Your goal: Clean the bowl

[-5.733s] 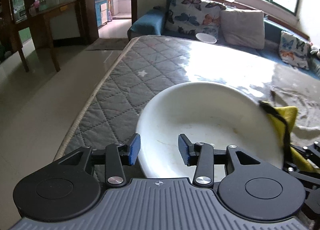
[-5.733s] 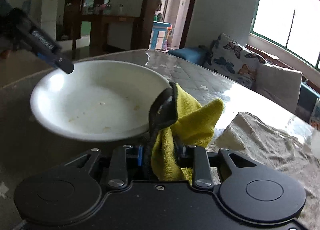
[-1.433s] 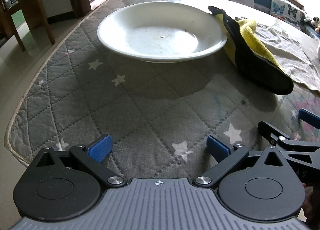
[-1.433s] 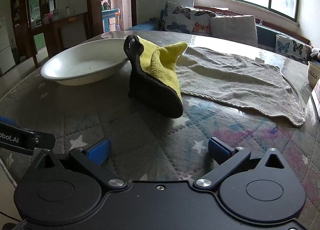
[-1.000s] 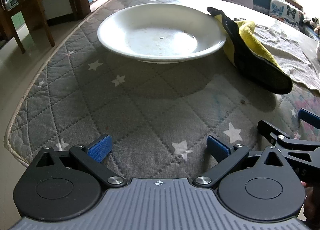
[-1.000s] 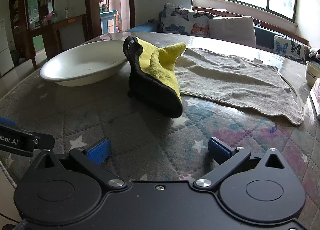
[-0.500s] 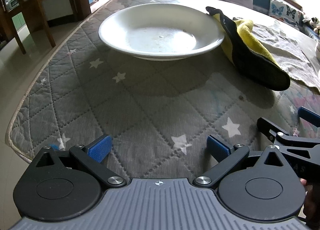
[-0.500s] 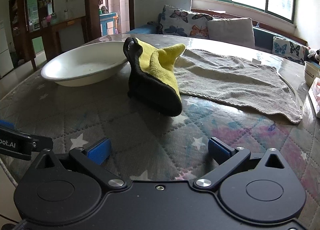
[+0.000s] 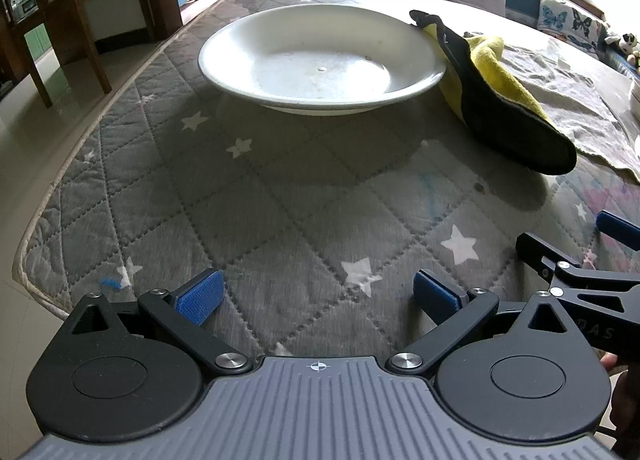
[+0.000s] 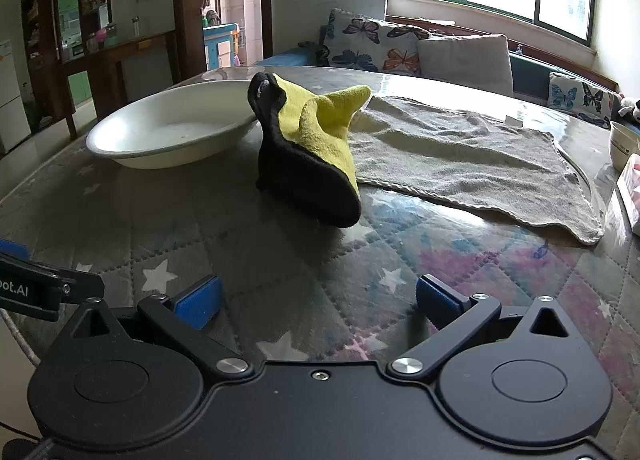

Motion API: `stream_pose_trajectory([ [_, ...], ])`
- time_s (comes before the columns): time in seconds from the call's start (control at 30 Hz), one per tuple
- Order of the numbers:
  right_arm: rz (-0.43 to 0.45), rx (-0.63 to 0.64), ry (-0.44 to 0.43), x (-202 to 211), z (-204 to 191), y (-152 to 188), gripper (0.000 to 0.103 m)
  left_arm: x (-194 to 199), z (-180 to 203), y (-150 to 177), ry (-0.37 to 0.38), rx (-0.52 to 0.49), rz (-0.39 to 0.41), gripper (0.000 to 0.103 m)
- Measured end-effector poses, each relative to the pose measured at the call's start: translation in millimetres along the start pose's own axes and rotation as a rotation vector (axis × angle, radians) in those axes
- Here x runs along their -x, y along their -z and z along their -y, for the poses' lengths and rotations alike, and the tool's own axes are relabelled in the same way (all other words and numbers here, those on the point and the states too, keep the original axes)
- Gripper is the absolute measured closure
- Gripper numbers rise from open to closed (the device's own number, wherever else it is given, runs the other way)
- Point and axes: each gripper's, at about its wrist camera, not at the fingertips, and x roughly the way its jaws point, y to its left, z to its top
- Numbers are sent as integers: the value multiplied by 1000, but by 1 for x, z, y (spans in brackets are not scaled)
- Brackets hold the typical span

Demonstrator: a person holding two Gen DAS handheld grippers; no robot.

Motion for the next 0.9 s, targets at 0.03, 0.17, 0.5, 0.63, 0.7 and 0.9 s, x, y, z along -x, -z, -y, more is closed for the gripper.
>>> stream_pose_trajectory([
  [0.03, -1, -3, -2, 3, 18, -2, 0, 0, 0, 0, -1, 0, -1, 1],
  [0.17, -1, -6, -1, 6, 27, -2, 0, 1, 1, 1, -2, 1, -3, 1],
  [0.5, -2, -9, 2, 7, 29, -1, 0, 3, 2, 3, -5, 4, -3, 1],
  [0.63, -4, -8, 1, 8, 30, 0, 0, 3, 1, 3, -5, 5, -4, 1],
  [0.7, -4, -9, 1, 9, 30, 0, 0, 3, 1, 3, -5, 5, -5, 1],
  [0.9, -2, -10, 2, 10, 30, 1, 0, 4, 2, 5, -5, 5, -5, 1],
])
